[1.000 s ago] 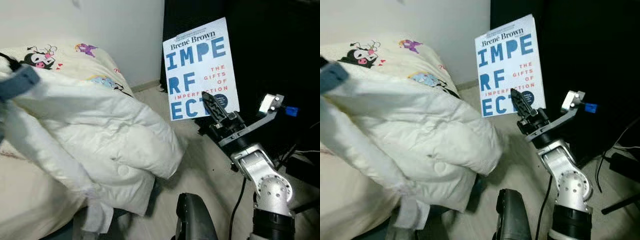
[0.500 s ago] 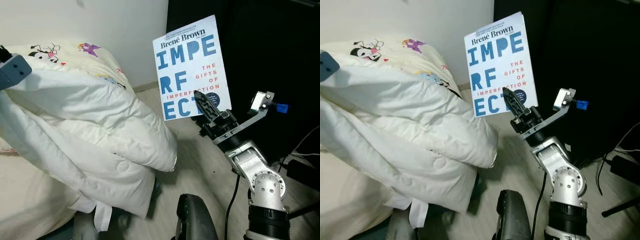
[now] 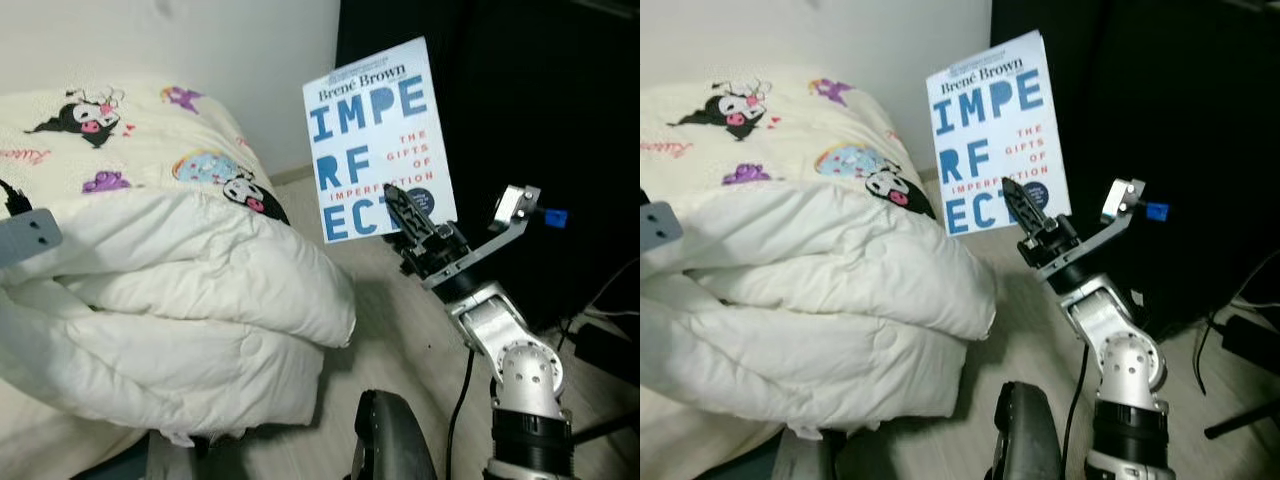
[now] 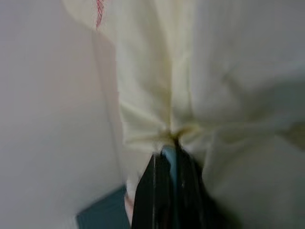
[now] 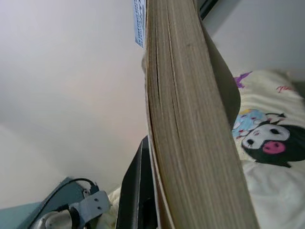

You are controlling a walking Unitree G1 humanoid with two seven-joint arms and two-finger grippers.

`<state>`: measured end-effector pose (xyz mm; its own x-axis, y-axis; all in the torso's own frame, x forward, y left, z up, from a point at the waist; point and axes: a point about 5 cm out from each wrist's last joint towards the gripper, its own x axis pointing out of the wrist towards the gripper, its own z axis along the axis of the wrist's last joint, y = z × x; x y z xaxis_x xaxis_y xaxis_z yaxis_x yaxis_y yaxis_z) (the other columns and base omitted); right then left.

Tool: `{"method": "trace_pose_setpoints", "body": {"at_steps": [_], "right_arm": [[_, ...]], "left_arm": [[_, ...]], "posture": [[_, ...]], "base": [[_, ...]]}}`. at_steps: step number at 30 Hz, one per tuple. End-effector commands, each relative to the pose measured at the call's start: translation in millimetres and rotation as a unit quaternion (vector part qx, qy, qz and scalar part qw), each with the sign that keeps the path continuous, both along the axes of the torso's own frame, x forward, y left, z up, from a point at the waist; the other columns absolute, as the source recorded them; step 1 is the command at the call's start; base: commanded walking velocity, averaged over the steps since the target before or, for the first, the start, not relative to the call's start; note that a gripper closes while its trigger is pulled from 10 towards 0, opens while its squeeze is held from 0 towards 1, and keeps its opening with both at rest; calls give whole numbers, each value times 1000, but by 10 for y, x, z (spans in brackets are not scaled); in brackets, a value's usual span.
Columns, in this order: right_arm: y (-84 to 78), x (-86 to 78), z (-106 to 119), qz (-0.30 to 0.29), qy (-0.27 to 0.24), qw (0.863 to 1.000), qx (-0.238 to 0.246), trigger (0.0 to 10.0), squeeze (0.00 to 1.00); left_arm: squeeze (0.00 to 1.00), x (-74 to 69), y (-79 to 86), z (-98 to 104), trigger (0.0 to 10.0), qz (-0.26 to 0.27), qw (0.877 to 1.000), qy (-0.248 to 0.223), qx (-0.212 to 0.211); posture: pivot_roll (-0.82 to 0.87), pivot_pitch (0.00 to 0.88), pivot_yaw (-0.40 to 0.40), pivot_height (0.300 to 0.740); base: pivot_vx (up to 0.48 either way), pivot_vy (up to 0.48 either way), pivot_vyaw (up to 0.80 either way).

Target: Clean up the room

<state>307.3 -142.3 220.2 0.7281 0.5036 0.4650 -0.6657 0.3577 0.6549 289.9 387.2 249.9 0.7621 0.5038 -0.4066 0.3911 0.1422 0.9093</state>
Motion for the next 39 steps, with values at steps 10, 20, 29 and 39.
{"method": "trace_pose_setpoints", "body": {"at_steps": [10, 20, 29, 39], "right_arm": [[-30, -48, -28, -11, -9, 1000, 14, 0, 0], [-8, -44, -82, -13, -2, 1000, 22, 0, 0], [3, -64, -119, -16, 3, 1000, 25, 0, 0], [-23, -67, -108, -19, 3, 1000, 25, 0, 0]], "left_arm": [[0, -401, 57, 292, 10000, -31, 978, 204, 30], [0, -548, 68, 454, 10000, -31, 964, 263, 39], [1000, -616, 70, 133, 10000, -17, 943, 332, -18], [1000, -593, 26, 87, 10000, -35, 939, 343, -20]], "posture": [[149, 115, -34, 542], [177, 122, -20, 542], [170, 123, -14, 542], [157, 123, -18, 542]], "base": [[0, 0, 0], [0, 0, 0], [0, 0, 0], [0, 0, 0]]}}
